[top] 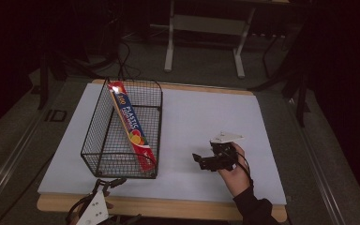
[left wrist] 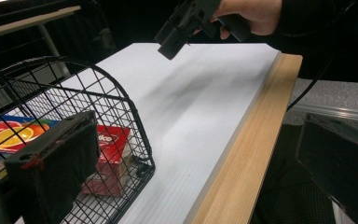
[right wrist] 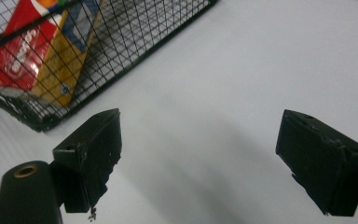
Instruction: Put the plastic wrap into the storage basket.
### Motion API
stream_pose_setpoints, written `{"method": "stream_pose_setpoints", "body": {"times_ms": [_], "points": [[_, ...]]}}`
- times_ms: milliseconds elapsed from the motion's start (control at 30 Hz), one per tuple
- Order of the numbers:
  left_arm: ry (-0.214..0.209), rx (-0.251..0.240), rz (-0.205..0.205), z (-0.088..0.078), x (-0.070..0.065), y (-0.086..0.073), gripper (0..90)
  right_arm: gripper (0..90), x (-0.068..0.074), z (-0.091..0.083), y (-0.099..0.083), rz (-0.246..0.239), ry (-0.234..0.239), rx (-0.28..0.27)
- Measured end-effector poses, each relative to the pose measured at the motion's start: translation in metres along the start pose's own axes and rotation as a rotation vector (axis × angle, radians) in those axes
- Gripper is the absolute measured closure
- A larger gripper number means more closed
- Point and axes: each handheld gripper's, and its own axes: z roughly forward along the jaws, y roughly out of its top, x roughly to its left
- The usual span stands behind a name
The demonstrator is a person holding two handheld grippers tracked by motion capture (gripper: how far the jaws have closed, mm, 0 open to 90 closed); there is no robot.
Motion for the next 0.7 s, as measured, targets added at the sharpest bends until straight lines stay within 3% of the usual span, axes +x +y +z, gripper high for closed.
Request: {"method": "stream_pose_setpoints", "body": {"times_ms": [267,700], "points": [[-0.003,0.002,0.003,0.000,-0.001,0.000,0.0,14.2,-0.003,0.004,-0.010,-0.002,-0.021,-0.002],[-0.009,-0.001,0.005,-0.001,-0.002,0.001,0.0,14.2,0.001,0.019,-0.018,-0.042,-0.003,0.041]]}}
